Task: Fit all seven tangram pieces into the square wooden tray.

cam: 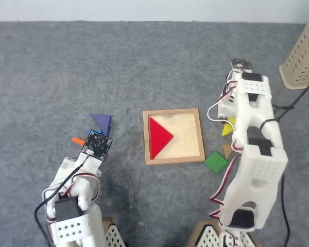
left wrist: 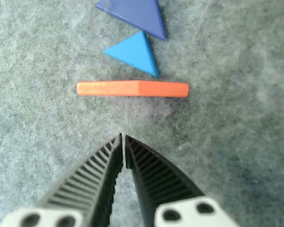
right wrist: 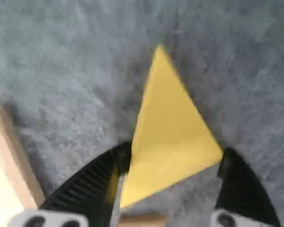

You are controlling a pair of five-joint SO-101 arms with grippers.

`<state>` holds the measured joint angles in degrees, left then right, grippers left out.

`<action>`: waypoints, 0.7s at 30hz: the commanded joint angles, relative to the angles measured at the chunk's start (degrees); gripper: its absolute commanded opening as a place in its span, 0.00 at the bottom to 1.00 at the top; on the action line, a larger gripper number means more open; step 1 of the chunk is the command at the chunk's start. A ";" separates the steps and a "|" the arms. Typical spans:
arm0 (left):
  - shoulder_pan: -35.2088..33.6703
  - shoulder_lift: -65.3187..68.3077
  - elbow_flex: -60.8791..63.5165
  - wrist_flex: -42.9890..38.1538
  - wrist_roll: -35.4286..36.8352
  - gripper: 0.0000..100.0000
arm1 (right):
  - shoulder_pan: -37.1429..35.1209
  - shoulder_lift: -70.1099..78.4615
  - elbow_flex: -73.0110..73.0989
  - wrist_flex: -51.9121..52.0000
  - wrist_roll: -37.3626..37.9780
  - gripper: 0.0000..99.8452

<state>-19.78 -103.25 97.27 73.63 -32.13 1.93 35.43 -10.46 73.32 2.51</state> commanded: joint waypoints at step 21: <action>0.00 -1.32 -0.75 0.70 -0.79 0.01 | 0.66 -11.21 5.27 0.75 1.14 0.16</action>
<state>-19.78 -103.25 97.27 73.63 -32.13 2.90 31.82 -7.91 73.76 2.77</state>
